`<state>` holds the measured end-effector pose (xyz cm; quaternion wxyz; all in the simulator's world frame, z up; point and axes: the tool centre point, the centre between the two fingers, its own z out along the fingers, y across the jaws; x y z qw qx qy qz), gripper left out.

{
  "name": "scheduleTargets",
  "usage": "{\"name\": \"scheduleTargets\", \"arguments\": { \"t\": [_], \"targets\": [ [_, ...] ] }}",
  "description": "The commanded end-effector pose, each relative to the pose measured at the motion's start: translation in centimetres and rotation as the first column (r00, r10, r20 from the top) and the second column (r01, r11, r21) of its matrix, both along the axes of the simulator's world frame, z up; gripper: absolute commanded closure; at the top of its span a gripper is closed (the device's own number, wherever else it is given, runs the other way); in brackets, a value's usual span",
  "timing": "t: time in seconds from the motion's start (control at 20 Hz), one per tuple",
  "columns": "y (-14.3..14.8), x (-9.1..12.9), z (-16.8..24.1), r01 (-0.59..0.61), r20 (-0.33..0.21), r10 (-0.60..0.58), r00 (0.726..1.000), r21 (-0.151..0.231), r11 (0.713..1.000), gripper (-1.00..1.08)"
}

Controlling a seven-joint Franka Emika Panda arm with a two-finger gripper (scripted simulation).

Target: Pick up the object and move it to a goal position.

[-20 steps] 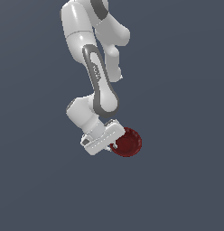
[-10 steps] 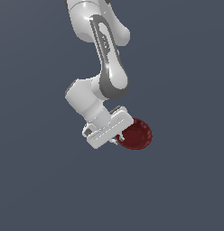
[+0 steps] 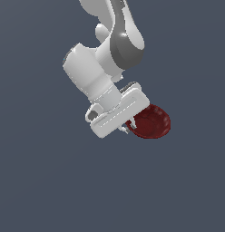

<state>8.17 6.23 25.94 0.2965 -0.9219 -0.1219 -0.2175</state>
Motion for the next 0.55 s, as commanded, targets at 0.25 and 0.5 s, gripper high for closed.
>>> {"name": "scheduleTargets", "arguments": {
  "t": [0.25, 0.5],
  "targets": [
    [1.3, 0.5, 5.0, 0.001, 0.001, -0.001, 1.0, 0.001, 1.0, 1.08],
    [1.5, 0.6, 5.9, 0.001, 0.002, -0.001, 1.0, 0.001, 1.0, 1.08]
  ]
}}
